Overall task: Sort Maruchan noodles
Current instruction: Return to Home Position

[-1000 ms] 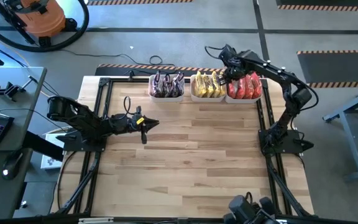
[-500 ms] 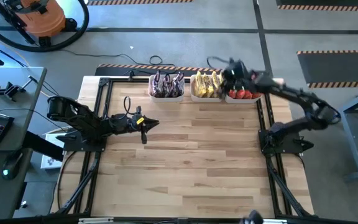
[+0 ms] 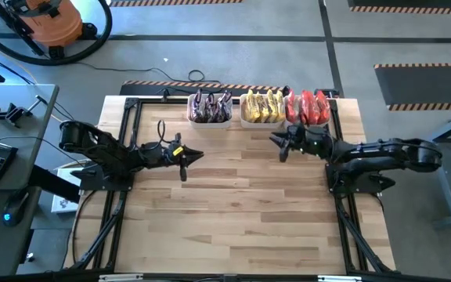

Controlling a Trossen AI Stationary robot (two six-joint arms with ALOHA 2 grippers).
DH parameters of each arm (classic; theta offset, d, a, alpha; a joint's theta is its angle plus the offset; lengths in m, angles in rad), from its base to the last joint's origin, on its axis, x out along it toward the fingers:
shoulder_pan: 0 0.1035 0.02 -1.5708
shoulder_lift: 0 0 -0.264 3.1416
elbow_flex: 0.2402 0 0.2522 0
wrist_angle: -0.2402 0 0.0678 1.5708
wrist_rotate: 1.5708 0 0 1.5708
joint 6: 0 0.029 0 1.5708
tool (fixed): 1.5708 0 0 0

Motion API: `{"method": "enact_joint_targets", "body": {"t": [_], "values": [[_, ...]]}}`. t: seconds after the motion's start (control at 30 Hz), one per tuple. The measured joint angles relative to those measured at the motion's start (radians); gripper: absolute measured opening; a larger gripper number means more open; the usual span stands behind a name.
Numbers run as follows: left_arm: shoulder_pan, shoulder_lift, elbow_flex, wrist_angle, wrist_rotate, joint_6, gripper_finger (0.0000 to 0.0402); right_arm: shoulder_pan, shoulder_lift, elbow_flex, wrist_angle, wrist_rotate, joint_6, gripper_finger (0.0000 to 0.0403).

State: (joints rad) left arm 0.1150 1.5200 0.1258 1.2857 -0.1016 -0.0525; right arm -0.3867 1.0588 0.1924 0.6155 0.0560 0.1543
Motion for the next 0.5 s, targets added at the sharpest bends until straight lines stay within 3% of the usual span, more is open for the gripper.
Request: {"method": "enact_joint_targets", "body": {"t": [0.13,0.5], "values": [[0.000,-0.004,0.005,-0.003,0.046,-0.006,0.0035,0.004,0.000,-0.062,0.000,0.021,0.076,0.0092],[0.001,-0.186,-0.043,-0.026,0.073,-0.003,0.0035,0.102,-0.001,-0.103,0.264,-0.002,-0.088,0.0092]]}}
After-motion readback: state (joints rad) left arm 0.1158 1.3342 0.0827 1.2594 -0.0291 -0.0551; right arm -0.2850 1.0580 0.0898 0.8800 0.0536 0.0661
